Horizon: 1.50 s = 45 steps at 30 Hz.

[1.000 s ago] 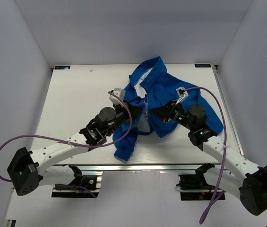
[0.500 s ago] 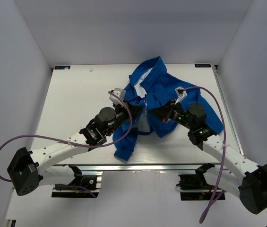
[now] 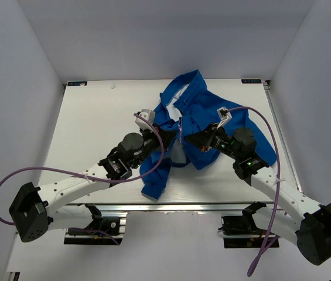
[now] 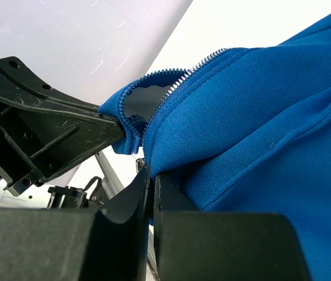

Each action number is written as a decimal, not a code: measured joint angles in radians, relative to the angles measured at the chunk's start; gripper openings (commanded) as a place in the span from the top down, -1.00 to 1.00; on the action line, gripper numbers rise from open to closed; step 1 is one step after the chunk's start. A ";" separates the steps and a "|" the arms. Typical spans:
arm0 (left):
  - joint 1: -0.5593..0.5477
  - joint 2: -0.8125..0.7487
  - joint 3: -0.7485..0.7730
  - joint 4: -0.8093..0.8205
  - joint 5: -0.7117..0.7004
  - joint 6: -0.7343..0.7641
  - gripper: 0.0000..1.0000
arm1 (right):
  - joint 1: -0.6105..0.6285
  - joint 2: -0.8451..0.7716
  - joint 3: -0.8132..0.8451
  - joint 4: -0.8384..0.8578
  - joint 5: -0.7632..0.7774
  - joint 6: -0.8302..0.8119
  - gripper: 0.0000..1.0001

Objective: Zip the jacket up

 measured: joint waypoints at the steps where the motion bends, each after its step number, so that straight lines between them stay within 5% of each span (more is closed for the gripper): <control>1: 0.000 0.000 0.000 0.000 0.000 0.000 1.00 | 0.000 0.000 0.000 0.000 0.000 0.000 1.00; 45: 0.001 -0.014 -0.074 0.087 0.061 -0.080 1.00 | -0.001 -0.003 -0.041 0.092 0.027 0.063 1.00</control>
